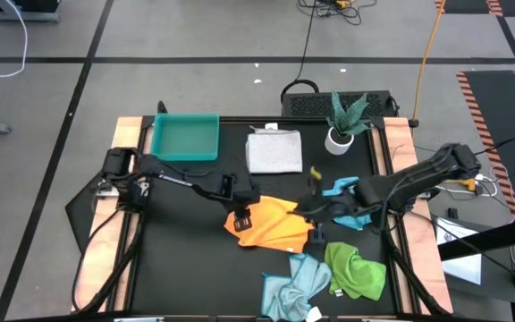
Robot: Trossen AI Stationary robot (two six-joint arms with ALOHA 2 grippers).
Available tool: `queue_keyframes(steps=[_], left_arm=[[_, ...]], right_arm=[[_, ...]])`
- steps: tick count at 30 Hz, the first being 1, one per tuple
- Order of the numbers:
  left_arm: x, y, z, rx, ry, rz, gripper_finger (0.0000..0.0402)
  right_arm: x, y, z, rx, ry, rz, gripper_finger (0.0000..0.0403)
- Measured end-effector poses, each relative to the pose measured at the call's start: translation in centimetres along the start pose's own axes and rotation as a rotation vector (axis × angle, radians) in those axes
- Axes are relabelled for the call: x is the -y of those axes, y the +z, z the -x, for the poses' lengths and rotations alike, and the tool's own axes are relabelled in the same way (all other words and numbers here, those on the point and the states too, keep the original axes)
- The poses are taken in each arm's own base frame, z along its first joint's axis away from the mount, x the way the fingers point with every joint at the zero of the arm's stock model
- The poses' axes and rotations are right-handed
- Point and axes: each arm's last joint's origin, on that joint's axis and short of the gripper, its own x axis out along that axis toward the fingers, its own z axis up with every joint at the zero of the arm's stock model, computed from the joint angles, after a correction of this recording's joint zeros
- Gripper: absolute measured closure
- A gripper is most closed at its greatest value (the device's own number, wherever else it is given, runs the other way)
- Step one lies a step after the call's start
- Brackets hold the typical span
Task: Fold microfiber towels
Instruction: Fold the orange microfiber towel
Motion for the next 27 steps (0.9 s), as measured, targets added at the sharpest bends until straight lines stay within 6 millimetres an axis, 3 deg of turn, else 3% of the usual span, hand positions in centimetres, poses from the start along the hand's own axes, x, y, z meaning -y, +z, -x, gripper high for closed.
queue_keyframes(steps=[7,11,21,27], left_arm=[[-1.4,-0.1,-1.6,-0.014,0.142,0.018,0.0250],[-3.0,0.2,-2.3,-0.021,0.168,0.079,0.0250],[-7.3,0.8,-1.8,0.000,0.286,0.218,0.0250],[-7.6,0.6,-1.7,-0.029,0.256,0.229,0.0250]], right_arm=[[0.9,0.6,2.1,0.108,-0.028,-0.089,0.0365],[0.8,0.7,1.8,0.112,-0.027,-0.095,0.0365],[0.6,0.5,0.9,0.075,-0.032,-0.105,0.0365],[2.0,-0.2,0.6,-0.026,-0.068,-0.135,0.0365]])
